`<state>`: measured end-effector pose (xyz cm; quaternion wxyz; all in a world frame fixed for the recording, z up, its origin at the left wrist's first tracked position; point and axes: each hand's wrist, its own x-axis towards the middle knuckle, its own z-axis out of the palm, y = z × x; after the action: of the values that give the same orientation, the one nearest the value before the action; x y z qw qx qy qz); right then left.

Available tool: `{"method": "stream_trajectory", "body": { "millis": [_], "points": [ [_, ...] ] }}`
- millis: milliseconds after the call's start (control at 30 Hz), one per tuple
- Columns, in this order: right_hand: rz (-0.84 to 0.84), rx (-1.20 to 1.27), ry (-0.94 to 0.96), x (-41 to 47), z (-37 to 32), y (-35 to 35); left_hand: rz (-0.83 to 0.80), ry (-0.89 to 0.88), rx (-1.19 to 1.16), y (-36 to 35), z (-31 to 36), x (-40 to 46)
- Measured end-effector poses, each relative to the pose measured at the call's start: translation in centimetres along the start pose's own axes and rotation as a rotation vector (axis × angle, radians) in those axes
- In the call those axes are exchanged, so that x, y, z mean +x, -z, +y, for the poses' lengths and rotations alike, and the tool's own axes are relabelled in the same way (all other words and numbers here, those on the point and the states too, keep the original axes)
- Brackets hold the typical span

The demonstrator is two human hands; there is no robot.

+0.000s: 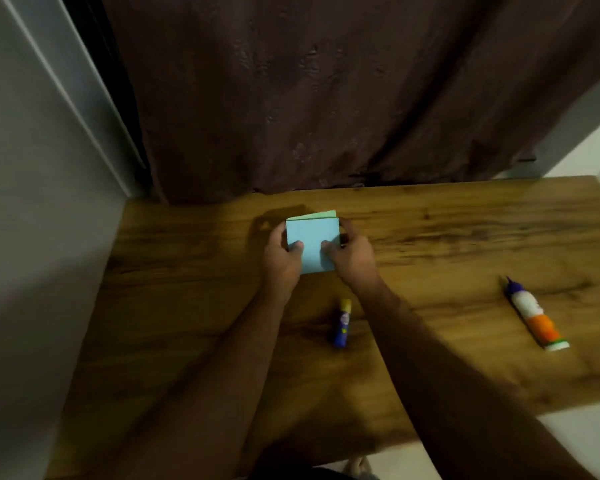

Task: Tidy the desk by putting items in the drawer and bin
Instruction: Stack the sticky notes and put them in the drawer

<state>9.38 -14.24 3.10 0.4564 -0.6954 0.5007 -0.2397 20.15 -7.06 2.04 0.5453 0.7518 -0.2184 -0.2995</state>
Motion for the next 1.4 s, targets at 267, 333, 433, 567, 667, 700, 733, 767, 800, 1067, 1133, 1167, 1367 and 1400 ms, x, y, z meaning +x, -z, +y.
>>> {"method": "stream_trajectory", "body": {
  "millis": [267, 333, 433, 567, 667, 700, 733, 767, 800, 1067, 1133, 1167, 1367, 1400],
  "points": [
    [0.098, 0.152, 0.054, -3.7, 7.1, 14.4, -0.241, -0.128, -0.012, -12.6, 2.2, -6.1],
    [0.061, 0.190, 0.042, -4.3, 9.3, 17.4, -0.295, -0.126, -0.030, -15.2, 2.1, -7.4],
    [0.010, 0.225, 0.014, -4.6, 12.2, 20.7, -0.385, -0.086, -0.070, -17.7, 1.6, -8.8],
    [-0.060, 0.235, -0.001, -4.6, 15.4, 23.1, -0.452, -0.144, 0.101, -19.8, 0.8, -10.2],
    [-0.090, 0.213, -0.008, -4.8, 17.2, 23.6, -0.387, -0.187, 0.274, -20.9, 0.2, -11.5],
    [-0.087, 0.200, -0.018, -4.9, 17.6, 23.5, -0.379, -0.203, 0.329, -21.1, 0.0, -11.9],
    [-0.087, 0.188, -0.027, -5.1, 18.0, 23.5, -0.376, -0.223, 0.395, -21.2, -0.3, -12.4],
    [-0.084, 0.159, -0.026, -5.3, 18.3, 23.6, -0.371, -0.248, 0.456, -21.4, -0.6, -12.6],
    [-0.085, 0.119, -0.020, -5.3, 18.6, 23.5, -0.365, -0.254, 0.514, -21.5, -0.7, -12.9],
    [-0.036, -0.266, 0.019, -5.5, 19.2, 23.5, -0.325, -0.254, 0.760, -21.6, -1.7, -13.4],
    [-0.031, -0.287, 0.037, -5.4, 19.2, 23.7, -0.320, -0.265, 0.754, -21.6, -1.6, -13.5],
    [-0.030, -0.285, 0.043, -5.4, 19.3, 23.7, -0.317, -0.269, 0.743, -21.6, -1.6, -13.5],
    [-0.006, -0.244, 0.013, -5.0, 19.6, 23.8, -0.348, -0.225, 0.709, -21.4, -1.6, -13.3],
    [-0.008, -0.226, -0.016, -4.8, 19.5, 23.9, -0.358, -0.205, 0.699, -21.5, -1.5, -13.4]
  ]
}}
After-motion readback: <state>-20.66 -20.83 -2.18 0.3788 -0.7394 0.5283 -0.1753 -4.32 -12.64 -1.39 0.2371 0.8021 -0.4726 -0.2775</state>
